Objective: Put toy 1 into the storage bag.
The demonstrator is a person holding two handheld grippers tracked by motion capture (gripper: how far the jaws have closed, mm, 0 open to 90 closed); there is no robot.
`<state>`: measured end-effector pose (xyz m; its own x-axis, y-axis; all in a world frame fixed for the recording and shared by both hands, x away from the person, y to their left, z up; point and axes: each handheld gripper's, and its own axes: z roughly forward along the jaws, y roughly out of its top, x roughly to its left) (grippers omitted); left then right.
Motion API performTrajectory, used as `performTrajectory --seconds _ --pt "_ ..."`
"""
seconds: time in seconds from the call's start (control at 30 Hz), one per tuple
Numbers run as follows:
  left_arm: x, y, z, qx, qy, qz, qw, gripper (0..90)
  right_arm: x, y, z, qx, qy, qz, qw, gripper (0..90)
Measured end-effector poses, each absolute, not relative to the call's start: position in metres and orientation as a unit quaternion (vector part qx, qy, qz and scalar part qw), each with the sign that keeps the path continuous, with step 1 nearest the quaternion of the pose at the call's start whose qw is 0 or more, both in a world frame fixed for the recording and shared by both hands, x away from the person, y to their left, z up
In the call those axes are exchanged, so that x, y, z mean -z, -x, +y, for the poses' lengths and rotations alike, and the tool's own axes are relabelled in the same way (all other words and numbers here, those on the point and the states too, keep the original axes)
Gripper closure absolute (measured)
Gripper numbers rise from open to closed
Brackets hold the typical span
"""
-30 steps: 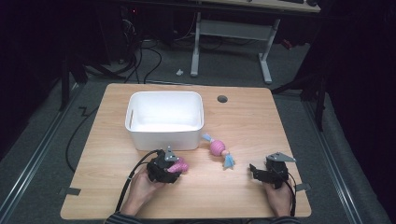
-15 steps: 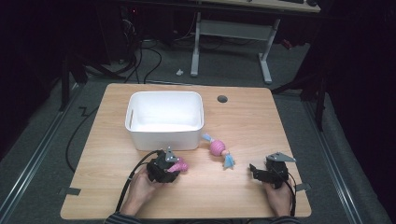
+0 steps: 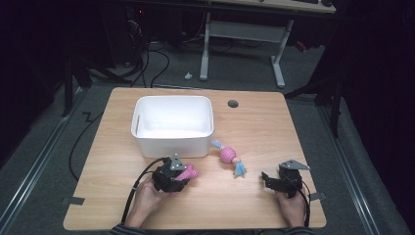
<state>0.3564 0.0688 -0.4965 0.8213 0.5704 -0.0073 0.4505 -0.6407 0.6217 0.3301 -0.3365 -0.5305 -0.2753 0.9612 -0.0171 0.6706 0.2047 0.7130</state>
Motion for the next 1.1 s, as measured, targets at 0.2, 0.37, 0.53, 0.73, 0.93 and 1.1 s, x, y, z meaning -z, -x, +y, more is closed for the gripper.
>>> performTrajectory --seconds 0.2,0.37,0.53,0.73,0.93,1.1 --pt "0.492 -0.355 0.073 -0.090 -0.896 0.288 0.326 58.9 0.531 -0.330 -0.337 -0.304 -0.552 0.739 0.239 21.0" --pt "0.483 -0.353 0.080 -0.082 -0.891 0.288 0.341 59.0 0.531 -0.330 -0.337 -0.304 -0.551 0.740 0.240 21.0" --pt "0.475 -0.351 0.084 -0.089 -0.889 0.288 0.344 59.0 0.531 -0.330 -0.337 -0.304 -0.552 0.738 0.239 21.0" --pt "0.462 -0.350 0.091 -0.086 -0.880 0.292 0.363 59.0 0.530 -0.330 -0.336 -0.304 -0.553 0.738 0.238 21.0" --pt "0.448 -0.348 0.099 -0.082 -0.871 0.297 0.383 59.0 0.530 -0.330 -0.336 -0.304 -0.553 0.739 0.238 21.0" --pt "0.437 -0.348 0.105 -0.070 -0.862 0.299 0.403 59.0 0.530 -0.330 -0.336 -0.304 -0.553 0.739 0.238 21.0"
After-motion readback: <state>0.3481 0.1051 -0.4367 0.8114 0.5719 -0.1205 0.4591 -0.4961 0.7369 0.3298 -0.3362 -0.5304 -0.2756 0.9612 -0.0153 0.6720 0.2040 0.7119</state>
